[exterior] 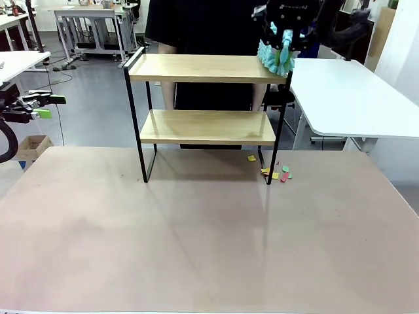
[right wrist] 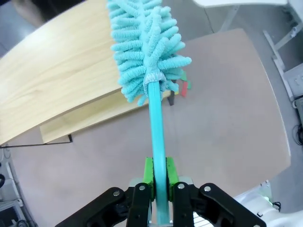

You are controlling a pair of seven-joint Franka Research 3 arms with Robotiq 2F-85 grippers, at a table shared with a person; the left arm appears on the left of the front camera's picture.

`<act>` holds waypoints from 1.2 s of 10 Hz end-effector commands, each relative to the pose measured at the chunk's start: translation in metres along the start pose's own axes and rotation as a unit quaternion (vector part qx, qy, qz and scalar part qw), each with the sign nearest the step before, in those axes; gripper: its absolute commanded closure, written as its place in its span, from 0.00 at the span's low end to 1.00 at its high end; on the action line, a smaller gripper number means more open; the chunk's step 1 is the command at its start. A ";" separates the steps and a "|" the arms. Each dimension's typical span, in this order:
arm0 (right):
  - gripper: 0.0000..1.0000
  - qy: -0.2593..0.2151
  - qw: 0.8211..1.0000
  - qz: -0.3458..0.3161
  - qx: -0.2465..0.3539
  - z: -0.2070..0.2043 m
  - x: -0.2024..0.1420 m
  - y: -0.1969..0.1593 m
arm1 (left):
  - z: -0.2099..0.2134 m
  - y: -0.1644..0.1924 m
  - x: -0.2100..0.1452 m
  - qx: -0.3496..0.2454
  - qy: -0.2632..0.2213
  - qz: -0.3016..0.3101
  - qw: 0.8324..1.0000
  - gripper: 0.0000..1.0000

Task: Clean the shelf.
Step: Clean the specific section of the Shelf indicated by the human with the Duster.

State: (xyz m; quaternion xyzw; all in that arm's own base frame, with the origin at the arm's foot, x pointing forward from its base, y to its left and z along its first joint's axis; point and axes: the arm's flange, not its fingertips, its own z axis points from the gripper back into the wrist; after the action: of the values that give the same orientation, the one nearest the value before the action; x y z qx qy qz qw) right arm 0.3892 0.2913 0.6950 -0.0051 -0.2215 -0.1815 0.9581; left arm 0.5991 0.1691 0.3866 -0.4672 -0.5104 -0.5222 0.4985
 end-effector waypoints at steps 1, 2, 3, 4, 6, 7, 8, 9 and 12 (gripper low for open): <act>0.87 0.006 1.000 0.001 -0.018 -0.005 0.002 -0.002 | 0.000 -0.001 0.003 -0.001 0.001 -0.005 1.000 0.00; 0.87 0.006 1.000 0.001 -0.018 -0.005 0.002 -0.002 | 0.000 -0.001 0.003 -0.001 0.001 -0.005 1.000 0.00; 0.87 0.000 1.000 0.002 0.001 0.000 -0.001 0.002 | 0.000 -0.001 0.003 -0.001 0.001 -0.005 1.000 0.00; 0.87 -0.017 0.999 0.013 0.049 0.005 0.000 -0.001 | 0.000 -0.001 0.003 -0.001 0.001 -0.005 1.000 0.00; 0.87 -0.056 0.994 0.041 0.086 0.027 -0.001 -0.020 | 0.000 -0.001 0.003 -0.001 0.001 -0.005 1.000 0.00; 0.87 -0.064 0.992 0.056 0.094 0.034 -0.004 -0.030 | 0.000 -0.001 0.003 -0.001 0.001 -0.005 1.000 0.00; 0.87 -0.068 0.990 0.070 0.104 0.039 -0.006 -0.037 | 0.000 -0.001 0.003 -0.001 0.001 -0.005 1.000 0.00; 0.87 -0.062 0.985 0.097 0.130 0.043 -0.007 -0.044 | 0.000 -0.001 0.003 -0.001 0.001 -0.005 1.000 0.00; 0.87 -0.022 0.942 0.246 0.228 0.054 -0.022 -0.065 | 0.000 -0.001 0.003 -0.001 0.001 -0.005 1.000 0.00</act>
State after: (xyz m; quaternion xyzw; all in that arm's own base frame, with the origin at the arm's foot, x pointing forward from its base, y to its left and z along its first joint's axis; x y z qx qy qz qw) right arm 0.3342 0.2634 0.7408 0.1223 -0.2906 0.0419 0.9481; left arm 0.5992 0.1691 0.3866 -0.4672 -0.5103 -0.5222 0.4985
